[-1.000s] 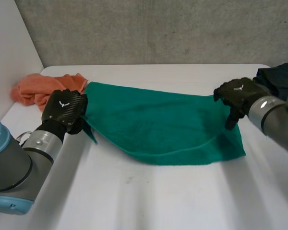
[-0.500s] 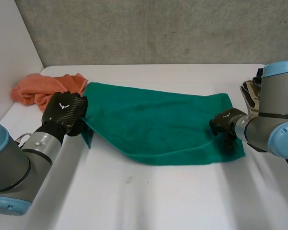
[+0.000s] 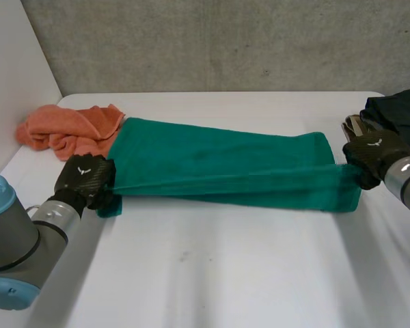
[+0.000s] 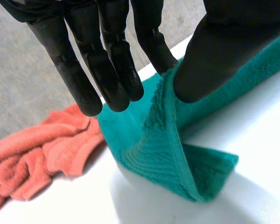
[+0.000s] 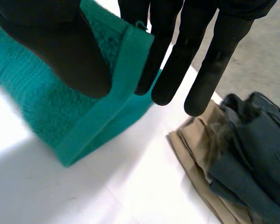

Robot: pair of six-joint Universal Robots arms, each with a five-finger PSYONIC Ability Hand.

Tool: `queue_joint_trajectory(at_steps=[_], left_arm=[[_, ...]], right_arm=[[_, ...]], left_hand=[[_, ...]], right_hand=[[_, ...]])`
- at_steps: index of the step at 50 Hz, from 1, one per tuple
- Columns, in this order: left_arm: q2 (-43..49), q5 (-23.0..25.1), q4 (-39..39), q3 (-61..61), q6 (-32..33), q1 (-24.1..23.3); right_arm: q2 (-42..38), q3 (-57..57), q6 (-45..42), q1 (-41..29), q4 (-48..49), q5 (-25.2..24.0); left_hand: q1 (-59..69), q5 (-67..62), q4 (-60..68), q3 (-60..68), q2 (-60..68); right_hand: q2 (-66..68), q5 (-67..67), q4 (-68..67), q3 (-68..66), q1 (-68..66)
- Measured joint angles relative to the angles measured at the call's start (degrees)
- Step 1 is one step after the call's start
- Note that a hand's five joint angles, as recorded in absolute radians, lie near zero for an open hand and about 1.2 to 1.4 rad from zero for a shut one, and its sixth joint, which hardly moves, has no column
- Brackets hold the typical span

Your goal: Fold the laundry.

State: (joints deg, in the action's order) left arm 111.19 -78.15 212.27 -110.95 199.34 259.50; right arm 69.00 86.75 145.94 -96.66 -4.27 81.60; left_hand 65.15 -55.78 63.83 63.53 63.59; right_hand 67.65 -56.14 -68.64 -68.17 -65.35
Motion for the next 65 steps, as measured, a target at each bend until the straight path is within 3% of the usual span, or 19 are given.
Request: queue_joint_trajectory(at_steps=[3, 12, 18, 21, 26, 29, 33, 42, 51, 65], left_arm=[[0.48, 0.69, -1.27, -0.04, 0.00, 0.40], [0.62, 1.12, -4.19, -0.07, 0.13, 0.66], [1.89, 1.12, -4.05, 0.19, 1.29, 1.80], [2.88, 1.23, -3.83, 0.47, 2.77, 2.55], [3.95, 1.86, -3.62, 0.85, 5.90, 3.84], [4.27, 3.50, -3.57, 0.93, 7.60, 4.71], [4.10, 5.42, -3.83, 0.66, 8.14, 5.28], [1.56, 7.75, -5.57, -1.17, 7.53, 5.45], [1.16, 7.64, -6.13, -0.69, 7.45, 4.94], [7.63, 7.12, -5.89, 6.91, 7.51, 2.68]], right_arm=[[0.51, 3.28, 2.54, 1.74, 4.50, -0.77], [0.26, 5.74, 7.24, 2.82, 8.78, -1.03], [0.23, 5.68, 7.63, 2.68, 9.03, -1.03], [0.56, 5.79, 7.56, 2.63, 8.94, -1.07], [1.85, 6.18, 7.38, 2.61, 8.62, -1.12], [3.00, 6.71, 7.27, 2.61, 8.40, -1.21], [3.56, 7.39, 7.20, 2.65, 8.38, -1.29], [3.73, 8.66, 6.99, 2.71, 8.85, -1.31], [3.54, 9.14, 6.77, 2.61, 9.02, -1.23], [3.05, 10.33, 6.52, 2.26, 9.78, -2.51]], left_hand=[[-11.48, 10.68, -9.11, -8.82, -9.02], [-18.94, 19.68, -17.93, -16.97, -17.38], [-17.53, 18.54, -16.61, -16.13, -16.08], [1.05, 1.87, 0.49, 0.59, 0.69], [2.22, -0.92, 4.82, 4.82, 4.93], [-0.41, 0.88, 1.08, 1.34, 1.36], [-13.78, 13.19, -11.37, -10.93, -11.13], [-23.57, 24.48, -22.64, -21.74, -22.05], [-24.39, 26.06, -23.87, -23.02, -23.38], [-24.39, 25.91, -23.81, -23.01, -23.36]], right_hand=[[0.00, -0.70, 0.00, 0.00, 0.00], [0.00, -0.70, -0.01, 0.00, 0.00], [0.00, -0.70, -0.01, 0.00, 0.00], [0.00, -0.70, -0.02, 0.00, 0.00], [0.00, -0.70, -0.02, 0.00, 0.00], [0.00, -0.70, -0.02, 0.00, 0.00], [0.00, -0.70, -0.02, 0.00, 0.00], [0.00, -0.70, -0.03, 0.00, 0.00], [0.00, -0.70, -0.04, 0.00, 0.00], [0.00, -0.70, -0.05, 0.00, 0.00]])
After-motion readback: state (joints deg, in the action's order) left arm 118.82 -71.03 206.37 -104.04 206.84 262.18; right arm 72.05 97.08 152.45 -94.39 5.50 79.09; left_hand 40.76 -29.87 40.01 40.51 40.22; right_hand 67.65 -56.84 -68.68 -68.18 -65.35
